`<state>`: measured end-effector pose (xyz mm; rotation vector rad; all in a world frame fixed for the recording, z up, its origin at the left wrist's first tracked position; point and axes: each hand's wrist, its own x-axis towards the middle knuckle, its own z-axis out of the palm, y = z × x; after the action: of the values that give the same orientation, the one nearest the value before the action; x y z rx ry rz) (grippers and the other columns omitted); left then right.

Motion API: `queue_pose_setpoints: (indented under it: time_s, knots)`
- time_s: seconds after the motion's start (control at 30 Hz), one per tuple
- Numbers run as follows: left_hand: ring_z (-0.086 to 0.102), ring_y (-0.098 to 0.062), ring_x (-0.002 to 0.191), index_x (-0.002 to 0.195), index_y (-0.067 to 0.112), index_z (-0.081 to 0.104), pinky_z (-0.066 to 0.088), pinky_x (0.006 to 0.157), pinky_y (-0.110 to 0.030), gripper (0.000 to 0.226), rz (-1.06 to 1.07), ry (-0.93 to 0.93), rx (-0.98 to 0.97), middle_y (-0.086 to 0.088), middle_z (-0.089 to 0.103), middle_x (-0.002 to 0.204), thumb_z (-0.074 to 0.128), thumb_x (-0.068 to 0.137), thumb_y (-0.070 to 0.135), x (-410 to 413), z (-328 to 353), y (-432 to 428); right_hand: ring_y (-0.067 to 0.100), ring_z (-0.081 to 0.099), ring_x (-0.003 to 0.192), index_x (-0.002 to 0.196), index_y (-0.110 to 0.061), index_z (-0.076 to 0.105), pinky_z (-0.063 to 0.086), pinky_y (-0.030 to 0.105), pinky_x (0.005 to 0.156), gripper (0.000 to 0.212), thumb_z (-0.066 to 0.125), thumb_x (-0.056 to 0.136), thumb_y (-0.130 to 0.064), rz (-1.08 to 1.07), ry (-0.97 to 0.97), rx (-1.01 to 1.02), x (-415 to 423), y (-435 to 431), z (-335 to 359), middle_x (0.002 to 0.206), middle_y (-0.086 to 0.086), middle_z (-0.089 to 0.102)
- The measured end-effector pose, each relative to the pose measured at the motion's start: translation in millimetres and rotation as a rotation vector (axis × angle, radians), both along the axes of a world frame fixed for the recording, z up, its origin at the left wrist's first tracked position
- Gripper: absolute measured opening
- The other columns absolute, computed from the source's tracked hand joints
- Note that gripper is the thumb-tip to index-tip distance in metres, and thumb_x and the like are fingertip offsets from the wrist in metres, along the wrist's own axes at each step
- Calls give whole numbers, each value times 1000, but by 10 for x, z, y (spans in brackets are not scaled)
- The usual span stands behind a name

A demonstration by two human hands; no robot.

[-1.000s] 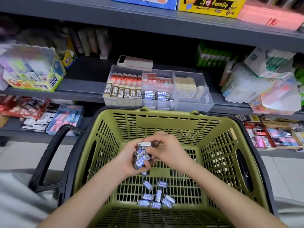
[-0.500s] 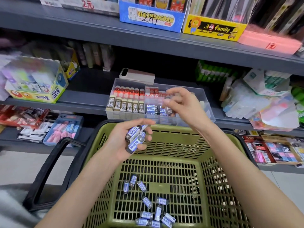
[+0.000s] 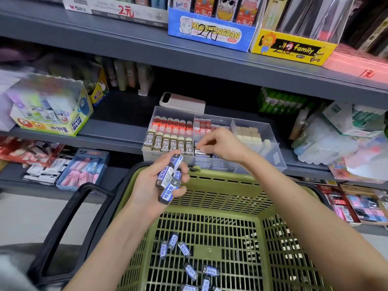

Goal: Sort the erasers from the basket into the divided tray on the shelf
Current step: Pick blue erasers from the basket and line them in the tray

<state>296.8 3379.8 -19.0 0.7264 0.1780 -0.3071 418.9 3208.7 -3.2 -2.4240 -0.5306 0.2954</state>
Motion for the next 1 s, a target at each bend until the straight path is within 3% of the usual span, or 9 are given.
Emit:
queue_pose_setpoints:
  time_s: [0.13,0.23,0.33,0.4,0.5,0.67,0.77,0.87,1.0]
  knots:
    - [54,-19,56,85,1,53,34,33,-21,27,5,16,25,-12,59,71,51,83,28,10,4,-32,1,61,74,93,-6,73,49,10,74,13,70,81,-4,-31,11,73,-67,0,-9,88,0,70]
    - [56,-19,57,87,2,53,34,33,-21,27,7,14,36,-12,59,70,50,83,29,7,6,-45,5,59,76,95,-9,72,49,23,77,13,69,83,-8,-103,-85,123,-191,34,75,86,-4,67]
    - [56,-21,57,89,2,58,35,33,-21,29,18,43,-1,-13,59,70,52,82,29,6,5,-45,-6,55,73,98,-19,71,41,11,70,13,66,86,-19,-24,-84,303,-430,56,245,87,-18,64]
    - [56,-20,56,90,0,60,35,33,-21,33,21,57,-23,-13,60,71,52,81,31,15,2,-46,-4,55,83,104,-17,70,40,12,77,21,68,84,-23,110,-30,287,-614,75,321,91,-13,63]
    - [57,-19,54,92,0,59,35,32,-21,35,10,65,-31,-11,63,69,53,82,32,17,-5,-54,13,54,93,108,-17,69,41,27,89,29,71,81,-27,149,-98,158,-797,129,325,92,-2,62]
    - [57,-19,52,83,3,55,35,31,-20,29,27,57,-8,-11,62,66,53,81,32,12,-19,-53,6,51,74,93,-26,68,45,23,69,18,73,79,-16,103,-46,293,-873,133,314,81,-6,57]
    - [54,-17,54,69,4,54,35,32,-19,28,70,80,-42,-11,56,66,53,80,30,19,-17,-32,1,48,63,84,-27,67,45,16,62,24,73,77,-6,-109,-34,448,-668,-47,336,72,-7,56]
    - [52,-14,50,68,6,49,35,32,-18,26,116,107,-70,-6,53,61,55,79,29,24,-12,-5,3,47,57,92,-13,70,42,11,56,17,72,78,-5,-330,-98,307,-398,-193,254,69,-5,55]
    - [43,-10,48,69,13,45,32,34,-17,28,114,112,-29,1,43,60,57,77,37,50,-17,-17,5,53,61,101,-7,70,44,13,60,24,70,78,-6,-349,-102,135,-235,-131,47,77,3,65]
